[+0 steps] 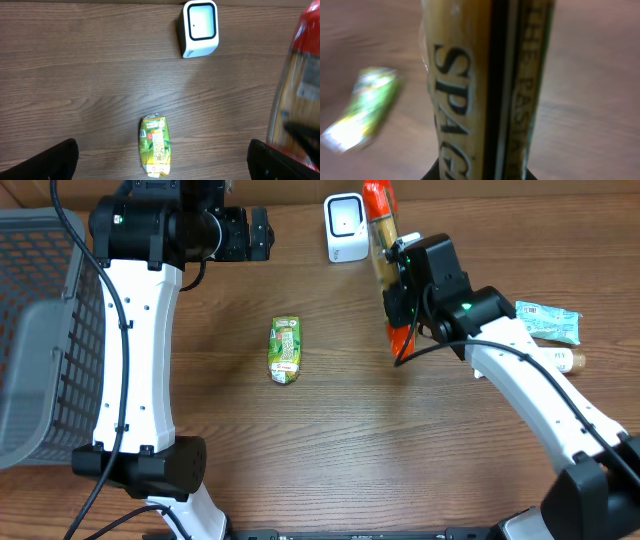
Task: Scan the item barcode
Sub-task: 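Hold the spaghetti package in front of the scanner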
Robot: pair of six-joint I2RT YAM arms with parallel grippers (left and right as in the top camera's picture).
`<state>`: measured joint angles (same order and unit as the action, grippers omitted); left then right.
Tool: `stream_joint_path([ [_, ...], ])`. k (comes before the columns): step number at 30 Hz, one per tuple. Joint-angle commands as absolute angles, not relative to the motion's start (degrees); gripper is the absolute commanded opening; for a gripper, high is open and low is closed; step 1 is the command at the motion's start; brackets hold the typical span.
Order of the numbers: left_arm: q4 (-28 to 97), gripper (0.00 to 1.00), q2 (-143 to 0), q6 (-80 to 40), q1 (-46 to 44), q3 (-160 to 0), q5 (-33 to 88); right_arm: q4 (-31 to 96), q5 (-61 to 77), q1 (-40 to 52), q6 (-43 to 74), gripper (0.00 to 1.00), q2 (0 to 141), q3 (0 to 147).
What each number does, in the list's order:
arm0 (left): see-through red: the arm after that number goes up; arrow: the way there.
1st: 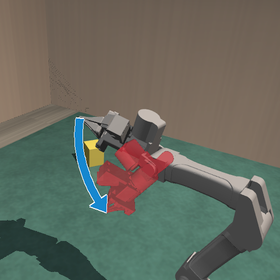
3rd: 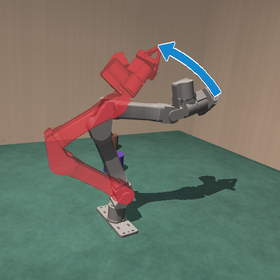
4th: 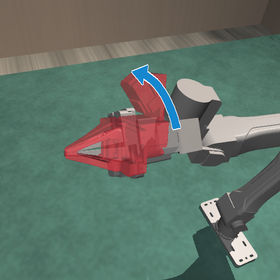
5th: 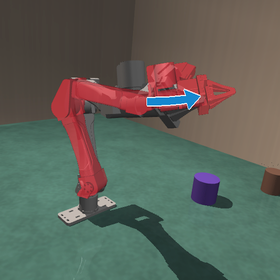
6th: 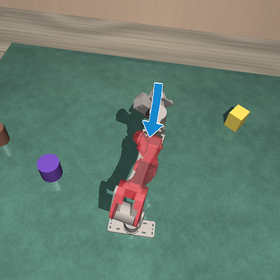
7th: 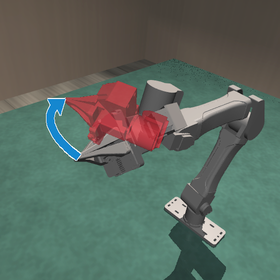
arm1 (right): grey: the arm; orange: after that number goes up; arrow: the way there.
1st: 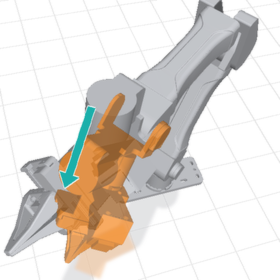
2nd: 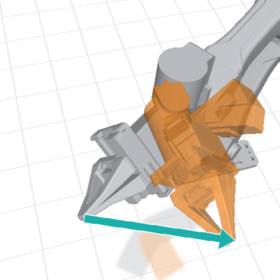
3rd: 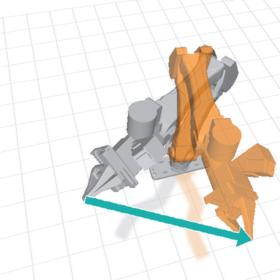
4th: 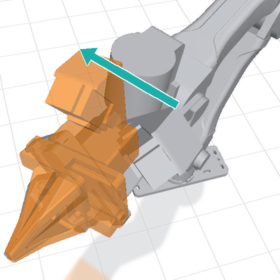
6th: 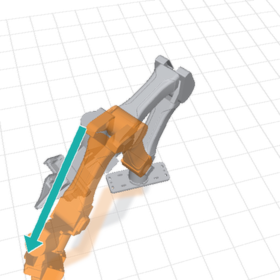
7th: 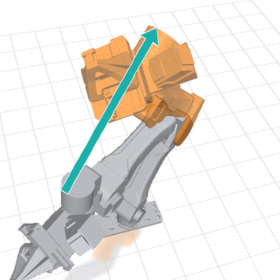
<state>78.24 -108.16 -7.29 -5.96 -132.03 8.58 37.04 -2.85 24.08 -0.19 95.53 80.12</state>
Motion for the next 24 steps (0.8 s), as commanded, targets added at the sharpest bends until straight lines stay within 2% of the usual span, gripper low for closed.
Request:
stream_joint_path([
  [1, 78.2, 1.00, -108.5, -6.4, -6.0, -132.4, 8.4, 28.1, -13.4, 24.2, -7.2, 0.04, 95.5, 81.5],
  [9, 78.2, 0.99, -108.5, -6.4, -6.0, -132.4, 8.4, 3.2, -31.0, 26.8, -26.7, 0.04, 101.7, 81.6],
  [15, 78.2, 1.00, -108.5, -6.4, -6.0, -132.4, 8.4, -15.5, -34.4, 26.8, -43.2, 0.04, 111.2, 81.6],
  [20, 78.2, 1.00, -108.5, -6.4, -6.0, -132.4, 8.4, -32.6, -35.5, 25.8, -61.4, 0.04, 121.5, 81.6],
  [24, 78.2, 1.00, -108.5, -6.4, -6.0, -132.4, 8.4, -42.7, -36.0, 25.3, -69.5, 0.04, 128.2, 82.4],
])
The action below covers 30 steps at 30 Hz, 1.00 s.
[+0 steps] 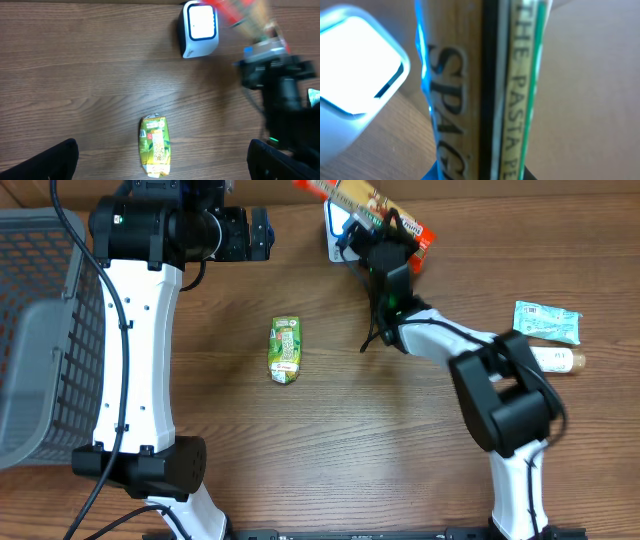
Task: Scan the item barcode
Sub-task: 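Hold the spaghetti package in front of the scanner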
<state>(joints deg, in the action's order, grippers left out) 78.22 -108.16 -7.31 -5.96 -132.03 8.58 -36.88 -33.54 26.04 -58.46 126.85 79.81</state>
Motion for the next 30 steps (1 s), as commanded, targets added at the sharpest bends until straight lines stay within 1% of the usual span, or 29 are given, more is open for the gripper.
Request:
stream_joint_path([
  [1, 78.2, 1.00, -108.5, -6.4, -6.0, -132.4, 8.4, -43.9, -36.2, 25.2, -70.3, 0.04, 129.5, 82.9],
  [5, 78.2, 1.00, -108.5, -6.4, -6.0, -132.4, 8.4, -44.0, -37.2, 24.5, -70.4, 0.04, 132.8, 85.7],
  [13, 78.2, 1.00, -108.5, -6.4, -6.0, -132.4, 8.4, -42.8, -37.4, 22.3, -69.9, 0.04, 133.3, 88.9],
  [21, 78.2, 1.00, -108.5, -6.4, -6.0, -132.4, 8.4, -42.8, -37.2, 21.6, -69.9, 0.04, 133.8, 89.1],
  [26, 78.2, 0.99, -108.5, -6.4, -6.0, -132.4, 8.4, -42.8, -37.2, 21.0, -65.7, 0.04, 134.0, 89.1],
  [30, 78.2, 1.00, -108.5, -6.4, -6.0, -132.4, 8.4, -42.8, -37.0, 20.9, -64.5, 0.04, 134.0, 89.2],
])
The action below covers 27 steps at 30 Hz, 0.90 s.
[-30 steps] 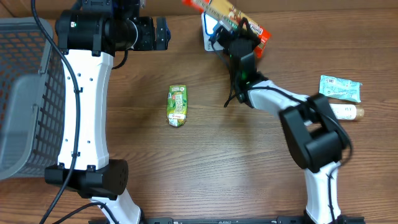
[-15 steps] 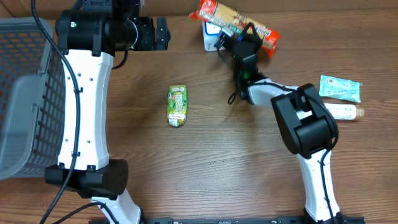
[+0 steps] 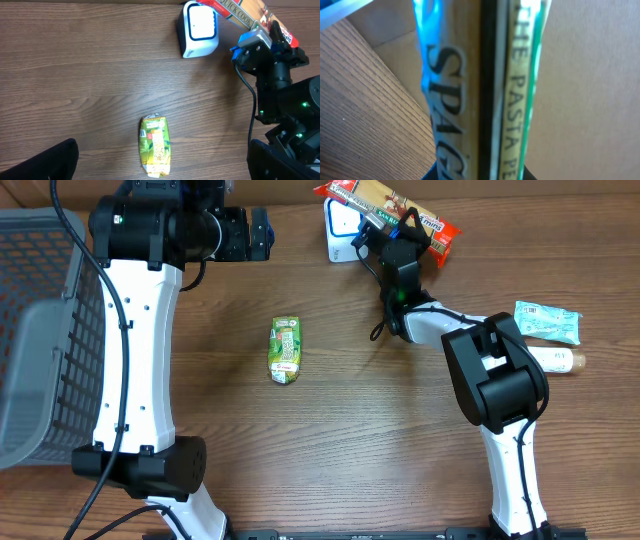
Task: Scan the item barcode
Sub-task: 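Hold the spaghetti package in front of the scanner, then carry the spaghetti right and drop it above the white tube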
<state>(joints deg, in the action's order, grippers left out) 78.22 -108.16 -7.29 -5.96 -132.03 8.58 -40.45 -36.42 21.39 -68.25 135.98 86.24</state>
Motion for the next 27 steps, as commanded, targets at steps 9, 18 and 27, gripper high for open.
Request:
stream_joint_path([
  [9, 78.2, 1.00, -108.5, -6.4, -6.0, -132.4, 8.4, -45.8, -43.9, 23.1, -64.5, 0.04, 133.7, 89.3],
  [18, 78.2, 1.00, -108.5, -6.4, -6.0, -132.4, 8.4, -34.4, -50.5, 25.1, -54.3, 0.04, 123.2, 89.2],
  [27, 78.2, 1.00, -108.5, -6.4, -6.0, -132.4, 8.4, 11.6, -31.6, 20.1, -6.8, 0.04, 99.6, 89.2],
])
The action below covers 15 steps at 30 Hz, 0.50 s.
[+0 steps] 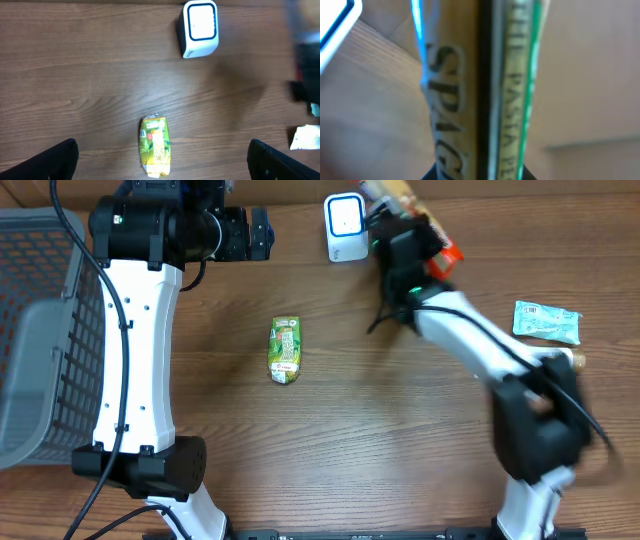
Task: Scan the item barcode
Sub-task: 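Carry the spaghetti right and drop it above the white tube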
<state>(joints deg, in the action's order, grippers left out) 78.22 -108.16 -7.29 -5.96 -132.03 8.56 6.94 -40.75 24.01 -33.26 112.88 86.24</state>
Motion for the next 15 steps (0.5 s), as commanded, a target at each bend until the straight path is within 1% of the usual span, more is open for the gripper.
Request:
stream_joint_path([
  [1, 78.2, 1.00, -108.5, -6.4, -6.0, -132.4, 8.4, 17.0, -25.5, 18.2, -0.8, 0.04, 97.3, 89.2],
  [4, 78.2, 1.00, -108.5, -6.4, -6.0, -132.4, 8.4, 29.1, -8.3, 10.7, 14.1, 0.04, 93.3, 89.2],
  [5, 78.2, 1.00, -108.5, -6.4, -6.0, -132.4, 8.4, 34.4, 0.4, 5.7, 21.8, 0.04, 93.0, 89.2],
  [6, 78.2, 1.00, -108.5, -6.4, -6.0, -132.4, 8.4, 37.5, 4.0, 2.9, 26.3, 0.04, 93.3, 89.2],
  [9, 78.2, 1.00, -108.5, -6.4, -6.0, -132.4, 8.4, 43.6, 6.1, -2.9, 37.5, 0.04, 95.2, 87.7],
  [12, 78.2, 1.00, -108.5, -6.4, -6.0, -132.4, 8.4, 44.2, 5.8, -6.4, 42.3, 0.04, 97.9, 84.1],
  [15, 78.2, 1.00, -108.5, -6.4, -6.0, -132.4, 8.4, 43.1, 1.9, -7.6, 45.9, 0.04, 101.1, 80.9],
])
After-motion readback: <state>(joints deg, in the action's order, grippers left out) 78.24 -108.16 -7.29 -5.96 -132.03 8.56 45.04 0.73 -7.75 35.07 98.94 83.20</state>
